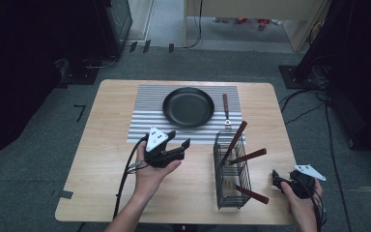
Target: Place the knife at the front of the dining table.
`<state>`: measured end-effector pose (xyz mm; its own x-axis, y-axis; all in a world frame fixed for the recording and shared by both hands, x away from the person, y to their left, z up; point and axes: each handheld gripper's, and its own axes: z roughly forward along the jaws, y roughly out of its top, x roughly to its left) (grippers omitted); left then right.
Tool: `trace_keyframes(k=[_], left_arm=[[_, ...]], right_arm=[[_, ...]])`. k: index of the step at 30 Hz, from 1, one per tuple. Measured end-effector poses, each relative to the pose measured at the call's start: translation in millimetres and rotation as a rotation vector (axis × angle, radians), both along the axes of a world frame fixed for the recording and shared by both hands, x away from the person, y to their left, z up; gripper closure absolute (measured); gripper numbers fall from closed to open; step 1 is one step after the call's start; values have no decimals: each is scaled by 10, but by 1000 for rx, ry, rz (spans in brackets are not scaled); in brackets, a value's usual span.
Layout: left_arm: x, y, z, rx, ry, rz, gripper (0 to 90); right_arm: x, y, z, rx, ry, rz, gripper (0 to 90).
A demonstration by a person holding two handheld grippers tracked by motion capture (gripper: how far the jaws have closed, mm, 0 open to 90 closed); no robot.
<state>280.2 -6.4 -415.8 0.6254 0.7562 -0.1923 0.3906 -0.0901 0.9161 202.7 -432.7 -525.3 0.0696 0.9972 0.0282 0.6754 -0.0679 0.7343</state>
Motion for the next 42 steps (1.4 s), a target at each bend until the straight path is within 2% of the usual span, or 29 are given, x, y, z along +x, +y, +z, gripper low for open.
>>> trace_keyframes(k=[2,4,5,6,7,8,14,16,19,20,24,25,27,29,32,33,35,37,38,40,42], left_arm=[[14,-33,-2,-8,1,-14,386],[50,-137,-15,-45,-10,-59,385],[50,-137,-15,-45,-10,-59,386],[72,-206,-7,-62,-3,-83,390],[72,-206,-7,-62,-3,-83,397],[100,-274,13,-70,1,-109,405],[152,-435,92,-68,-5,-142,433],[167,-524,140,-84,5,-172,455],[174,-580,163,-94,10,-185,443],[179,-637,179,-105,18,-203,437],[191,-750,197,-83,14,-230,431],[218,-828,205,-64,22,-255,437],[253,-906,209,-24,29,-262,454],[278,-937,205,-27,36,-277,504],[363,-1059,179,-54,76,-337,521],[380,-1088,172,-56,76,-347,523],[401,-1117,169,-57,77,-346,521],[466,-1163,171,-68,102,-345,522],[466,-1163,171,-68,102,-345,527],[515,-1190,180,-54,108,-344,547],[578,-1231,192,-76,136,-376,568]], right_arm=[[2,1,0,0,0,-1,146],[7,4,0,1,0,-3,146],[7,4,0,1,0,-3,146],[8,4,0,1,0,-3,146],[8,4,0,1,0,-3,146],[7,4,0,0,0,-2,146],[10,5,0,-1,0,-3,146],[11,6,0,-1,0,-3,146],[11,5,0,-1,0,-3,146],[11,6,-1,0,-1,-4,146],[11,6,-1,-1,-1,-3,146],[11,6,-1,-1,-1,-4,145],[11,6,0,-1,0,-4,145],[11,5,0,-1,0,-3,145],[11,5,0,-1,0,-4,145],[11,6,0,0,0,-4,145],[11,6,0,0,0,-4,145],[11,5,0,-1,0,-4,145],[11,5,0,-1,0,-4,145],[11,5,0,-1,0,-4,145],[11,5,0,-1,0,-4,145]])
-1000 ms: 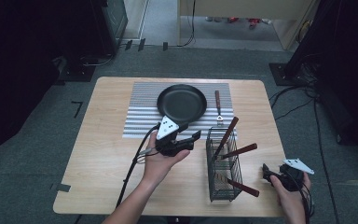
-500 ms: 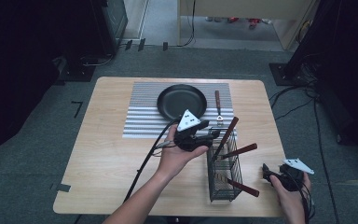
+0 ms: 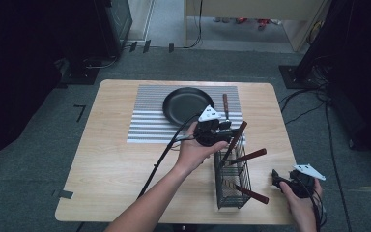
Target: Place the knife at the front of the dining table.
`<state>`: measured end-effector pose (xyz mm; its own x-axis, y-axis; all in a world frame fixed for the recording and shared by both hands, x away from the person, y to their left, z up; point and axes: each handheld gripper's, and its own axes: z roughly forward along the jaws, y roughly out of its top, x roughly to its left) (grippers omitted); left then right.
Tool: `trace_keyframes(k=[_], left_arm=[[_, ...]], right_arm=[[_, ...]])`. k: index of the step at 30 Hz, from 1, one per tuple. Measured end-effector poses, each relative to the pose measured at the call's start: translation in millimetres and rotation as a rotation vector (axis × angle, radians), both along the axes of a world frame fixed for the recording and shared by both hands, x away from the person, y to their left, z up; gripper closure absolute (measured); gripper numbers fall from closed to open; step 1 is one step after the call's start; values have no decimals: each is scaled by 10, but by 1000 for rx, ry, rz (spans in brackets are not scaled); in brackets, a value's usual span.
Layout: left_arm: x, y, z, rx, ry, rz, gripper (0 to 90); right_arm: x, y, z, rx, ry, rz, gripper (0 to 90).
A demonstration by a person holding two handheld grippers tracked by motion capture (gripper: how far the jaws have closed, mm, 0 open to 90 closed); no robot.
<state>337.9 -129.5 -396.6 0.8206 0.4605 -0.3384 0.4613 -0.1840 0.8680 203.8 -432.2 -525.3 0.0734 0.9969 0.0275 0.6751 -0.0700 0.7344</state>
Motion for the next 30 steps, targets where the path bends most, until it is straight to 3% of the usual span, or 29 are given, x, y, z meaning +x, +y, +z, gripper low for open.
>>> trace_keyframes(k=[2,7,13,15,17,20,24,26,27,30], left_arm=[[14,-15,1,-8,6,-13,588],[46,-104,-10,59,7,-51,601],[68,-156,-23,79,33,-54,593],[60,-190,-21,142,13,-13,493],[80,-226,-32,207,14,-12,485],[89,-255,-36,208,18,-15,500],[49,-285,12,201,-39,-13,613],[41,-292,24,200,-46,-18,669],[12,-303,57,187,-80,-19,701],[-9,-310,105,180,-90,-37,745]], right_arm=[[0,0,0,0,0,0,145],[0,0,0,1,0,0,145],[0,0,0,0,0,0,145],[0,1,0,0,0,0,145],[0,1,0,0,0,0,145],[0,1,0,0,0,0,145],[0,1,0,0,0,0,145],[0,1,0,0,0,0,145],[0,1,0,0,0,0,146],[-1,0,0,0,1,1,145]])
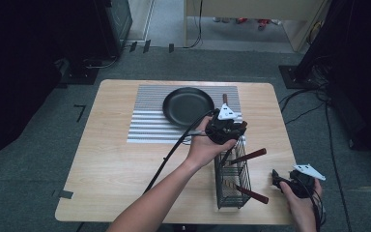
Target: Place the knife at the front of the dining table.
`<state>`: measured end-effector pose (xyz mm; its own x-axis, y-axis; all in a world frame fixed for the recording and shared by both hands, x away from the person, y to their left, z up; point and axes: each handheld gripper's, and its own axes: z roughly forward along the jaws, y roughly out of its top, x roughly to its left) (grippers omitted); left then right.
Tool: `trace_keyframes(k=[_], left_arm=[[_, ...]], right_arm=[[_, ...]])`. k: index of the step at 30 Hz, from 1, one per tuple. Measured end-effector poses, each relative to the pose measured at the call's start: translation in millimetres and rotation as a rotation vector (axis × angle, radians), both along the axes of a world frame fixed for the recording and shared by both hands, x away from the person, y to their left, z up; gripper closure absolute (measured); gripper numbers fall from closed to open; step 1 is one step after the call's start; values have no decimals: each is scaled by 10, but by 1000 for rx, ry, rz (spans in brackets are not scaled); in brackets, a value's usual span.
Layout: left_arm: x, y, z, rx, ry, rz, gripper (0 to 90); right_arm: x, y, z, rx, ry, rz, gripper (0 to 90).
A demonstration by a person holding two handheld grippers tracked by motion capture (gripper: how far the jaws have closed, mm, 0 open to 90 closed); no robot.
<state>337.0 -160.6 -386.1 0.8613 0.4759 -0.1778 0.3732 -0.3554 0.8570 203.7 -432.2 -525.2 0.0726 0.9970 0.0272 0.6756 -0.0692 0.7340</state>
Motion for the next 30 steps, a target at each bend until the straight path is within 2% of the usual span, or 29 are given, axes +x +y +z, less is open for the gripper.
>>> trace_keyframes(k=[1,6,8,9,10,12,13,16,20,26,28,29,30], left_arm=[[-9,-6,21,-3,-5,-16,747],[-25,47,80,-26,-26,-4,759],[-32,113,139,-68,-32,-3,760],[-36,181,197,-104,-37,-7,760],[-36,181,197,-104,-37,-7,760],[-48,284,270,-150,-46,10,760],[-48,284,270,-150,-46,10,761],[-75,401,345,-219,-72,21,761],[-141,610,479,-355,-139,26,762],[-189,847,672,-447,-190,71,762],[-191,891,708,-460,-196,76,762],[-202,975,778,-488,-204,92,762],[-203,1019,813,-500,-209,96,762]], right_arm=[[0,-1,0,1,0,0,145],[-1,0,1,3,1,0,145],[0,-1,0,1,1,0,145],[0,-1,0,1,1,0,145],[0,-1,0,1,1,0,145],[0,-1,0,1,0,0,145],[0,-1,0,1,0,0,145],[0,-1,0,1,0,0,145],[0,-1,0,1,0,0,145],[0,0,-1,1,-1,0,145],[0,-1,0,1,0,0,145],[0,-1,0,1,0,0,145],[0,0,0,1,0,0,145]])
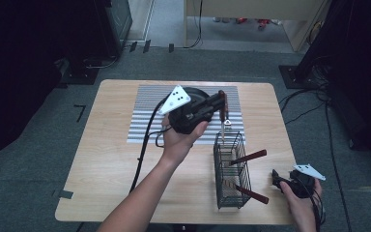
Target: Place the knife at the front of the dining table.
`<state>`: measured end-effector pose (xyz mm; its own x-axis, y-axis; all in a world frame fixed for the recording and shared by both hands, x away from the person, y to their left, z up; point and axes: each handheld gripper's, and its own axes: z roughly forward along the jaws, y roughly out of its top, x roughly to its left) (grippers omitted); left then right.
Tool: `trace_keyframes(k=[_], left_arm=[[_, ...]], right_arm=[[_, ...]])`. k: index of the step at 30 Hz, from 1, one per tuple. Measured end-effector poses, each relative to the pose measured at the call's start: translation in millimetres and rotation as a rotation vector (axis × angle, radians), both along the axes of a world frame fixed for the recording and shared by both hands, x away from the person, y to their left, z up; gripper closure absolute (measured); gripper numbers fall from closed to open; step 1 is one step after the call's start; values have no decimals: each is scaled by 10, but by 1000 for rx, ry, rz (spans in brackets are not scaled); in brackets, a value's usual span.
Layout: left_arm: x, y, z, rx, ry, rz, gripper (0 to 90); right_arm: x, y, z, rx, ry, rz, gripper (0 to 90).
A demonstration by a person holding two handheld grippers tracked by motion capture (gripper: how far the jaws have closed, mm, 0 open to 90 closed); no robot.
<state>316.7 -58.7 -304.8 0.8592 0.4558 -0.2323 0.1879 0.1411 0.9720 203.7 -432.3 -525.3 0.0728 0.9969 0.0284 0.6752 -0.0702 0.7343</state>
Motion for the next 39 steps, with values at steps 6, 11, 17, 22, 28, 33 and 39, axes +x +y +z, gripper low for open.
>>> trace_keyframes(k=[6,11,17,22,28,33,39], left_arm=[[-18,251,156,-61,-24,33,762],[-39,515,260,-71,-59,99,762],[-31,816,229,-63,-55,197,761],[19,1129,101,-28,5,334,762],[91,1378,-85,40,51,461,762],[162,1499,-205,96,78,539,762],[353,1544,-399,223,125,638,763]], right_arm=[[0,0,0,0,0,0,145],[0,0,0,0,0,0,145],[0,0,0,-1,0,1,144],[5,0,-1,-1,0,0,142],[5,1,-1,-1,0,-1,141],[5,0,0,-2,1,0,141],[5,1,-1,-2,0,-2,140]])
